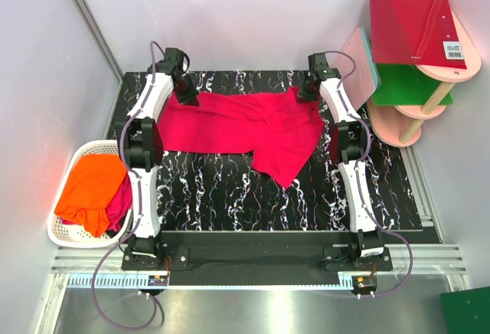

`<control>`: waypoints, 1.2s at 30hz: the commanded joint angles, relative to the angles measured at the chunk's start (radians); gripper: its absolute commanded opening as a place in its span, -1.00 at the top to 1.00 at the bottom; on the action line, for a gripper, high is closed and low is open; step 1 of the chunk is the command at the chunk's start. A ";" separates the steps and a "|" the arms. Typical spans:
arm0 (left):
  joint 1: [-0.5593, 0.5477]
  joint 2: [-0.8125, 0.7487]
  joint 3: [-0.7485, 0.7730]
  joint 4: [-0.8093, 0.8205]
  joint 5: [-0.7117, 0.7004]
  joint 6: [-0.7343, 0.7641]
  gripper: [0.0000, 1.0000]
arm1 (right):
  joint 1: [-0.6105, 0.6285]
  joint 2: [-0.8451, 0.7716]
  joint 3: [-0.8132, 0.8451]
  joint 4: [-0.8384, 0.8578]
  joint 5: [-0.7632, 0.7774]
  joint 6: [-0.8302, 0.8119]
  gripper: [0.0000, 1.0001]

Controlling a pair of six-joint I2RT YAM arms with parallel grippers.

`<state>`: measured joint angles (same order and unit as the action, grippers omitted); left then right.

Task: Fold and stack the t-shirts
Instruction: Fold the flattened tshirt in 1/3 of the way, then grap the side of the flattened tshirt closest away from the robot with both arms

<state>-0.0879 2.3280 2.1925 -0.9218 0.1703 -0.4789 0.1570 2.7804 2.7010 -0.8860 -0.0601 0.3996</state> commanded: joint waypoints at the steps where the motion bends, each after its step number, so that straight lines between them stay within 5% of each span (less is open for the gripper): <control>1: -0.006 -0.091 -0.091 0.012 -0.058 0.005 1.00 | 0.010 0.053 0.057 0.182 0.051 -0.004 1.00; 8: -0.006 -0.243 -0.256 0.038 -0.209 0.052 0.87 | 0.010 -0.096 0.080 0.153 0.019 -0.059 0.99; 10: -0.006 -0.283 -0.298 0.064 -0.193 0.063 0.41 | 0.010 -0.215 0.027 0.130 0.008 -0.068 0.87; 11: -0.006 -0.327 -0.350 0.096 -0.184 0.071 -0.06 | 0.009 -0.260 0.002 0.119 0.002 -0.074 0.79; 12: -0.006 -0.352 -0.378 0.109 -0.177 0.072 -0.84 | 0.010 -0.360 -0.035 0.111 -0.012 -0.091 0.60; 13: -0.006 -0.378 -0.410 0.119 -0.176 0.072 -0.98 | 0.010 -0.416 -0.135 0.107 -0.036 -0.094 0.44; 14: -0.006 -0.430 -0.474 0.145 -0.176 0.077 -0.98 | 0.010 -0.474 -0.202 0.105 -0.047 -0.096 0.17; 15: -0.006 -0.456 -0.511 0.155 -0.178 0.080 -0.98 | 0.009 -0.587 -0.272 0.107 -0.056 -0.096 -0.55; 17: -0.006 -0.528 -0.615 0.179 -0.196 0.086 -0.98 | 0.009 -0.701 -0.510 0.110 -0.087 -0.076 -0.99; 22: 0.025 -0.604 -0.783 0.182 -0.207 0.063 -0.98 | 0.016 -0.993 -1.072 0.127 -0.234 -0.025 -0.99; 25: 0.066 -0.601 -0.858 0.176 -0.203 0.019 -0.98 | 0.059 -1.081 -1.271 0.124 -0.221 -0.065 -1.00; 36: 0.181 -0.483 -0.781 0.144 -0.129 0.033 -0.94 | 0.401 -1.030 -1.298 0.139 0.132 -0.245 -0.85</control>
<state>0.0692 1.8431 1.3247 -0.7956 0.0139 -0.4534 0.4927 1.7340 1.3281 -0.7830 -0.0959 0.2325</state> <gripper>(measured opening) 0.965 0.927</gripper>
